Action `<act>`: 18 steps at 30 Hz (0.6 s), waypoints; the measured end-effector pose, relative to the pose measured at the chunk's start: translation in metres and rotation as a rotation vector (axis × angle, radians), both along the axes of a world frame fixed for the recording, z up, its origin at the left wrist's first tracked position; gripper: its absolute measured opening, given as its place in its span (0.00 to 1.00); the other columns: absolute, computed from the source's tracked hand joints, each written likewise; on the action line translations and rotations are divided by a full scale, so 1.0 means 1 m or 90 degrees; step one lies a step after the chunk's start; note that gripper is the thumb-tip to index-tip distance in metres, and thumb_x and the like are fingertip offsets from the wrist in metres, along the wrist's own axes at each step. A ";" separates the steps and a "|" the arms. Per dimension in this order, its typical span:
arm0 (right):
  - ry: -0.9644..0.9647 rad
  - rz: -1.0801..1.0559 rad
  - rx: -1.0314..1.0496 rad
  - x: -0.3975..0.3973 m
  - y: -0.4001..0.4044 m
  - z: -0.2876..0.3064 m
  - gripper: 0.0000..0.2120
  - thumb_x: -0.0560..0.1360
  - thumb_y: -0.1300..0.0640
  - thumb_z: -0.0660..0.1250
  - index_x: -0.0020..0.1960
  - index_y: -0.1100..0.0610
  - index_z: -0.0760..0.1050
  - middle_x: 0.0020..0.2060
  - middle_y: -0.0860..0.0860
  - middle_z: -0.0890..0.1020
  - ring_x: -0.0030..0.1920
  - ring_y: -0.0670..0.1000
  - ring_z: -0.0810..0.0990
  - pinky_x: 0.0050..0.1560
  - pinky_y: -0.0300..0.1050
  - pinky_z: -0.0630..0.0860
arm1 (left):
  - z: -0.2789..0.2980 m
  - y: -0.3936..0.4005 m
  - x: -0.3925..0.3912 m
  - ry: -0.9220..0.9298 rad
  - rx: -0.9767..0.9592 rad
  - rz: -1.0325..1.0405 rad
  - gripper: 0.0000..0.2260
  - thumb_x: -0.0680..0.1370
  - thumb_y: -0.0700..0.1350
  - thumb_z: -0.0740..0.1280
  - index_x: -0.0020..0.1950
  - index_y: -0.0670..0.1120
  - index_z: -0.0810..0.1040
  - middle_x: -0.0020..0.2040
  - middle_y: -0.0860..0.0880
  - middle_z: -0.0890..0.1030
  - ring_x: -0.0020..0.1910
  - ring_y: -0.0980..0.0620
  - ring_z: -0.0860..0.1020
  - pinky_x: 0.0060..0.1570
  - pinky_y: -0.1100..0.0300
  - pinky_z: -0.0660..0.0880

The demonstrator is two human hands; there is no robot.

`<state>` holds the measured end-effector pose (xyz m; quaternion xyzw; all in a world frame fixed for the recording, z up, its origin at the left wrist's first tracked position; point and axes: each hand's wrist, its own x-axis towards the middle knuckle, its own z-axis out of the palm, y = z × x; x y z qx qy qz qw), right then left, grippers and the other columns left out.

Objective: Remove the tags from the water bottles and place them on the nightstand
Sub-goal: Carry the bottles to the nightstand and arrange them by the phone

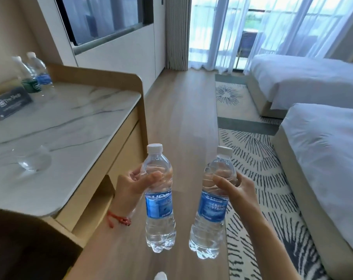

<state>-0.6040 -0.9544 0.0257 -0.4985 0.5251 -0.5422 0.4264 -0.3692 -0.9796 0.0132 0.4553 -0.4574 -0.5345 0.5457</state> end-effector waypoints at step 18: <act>0.009 -0.023 0.004 -0.045 -0.358 -0.013 0.21 0.56 0.44 0.72 0.44 0.54 0.77 0.36 0.48 0.85 0.37 0.48 0.84 0.36 0.35 0.78 | -0.015 -0.372 -0.051 0.009 0.019 -0.060 0.21 0.57 0.51 0.75 0.46 0.44 0.82 0.40 0.47 0.85 0.40 0.49 0.83 0.37 0.62 0.78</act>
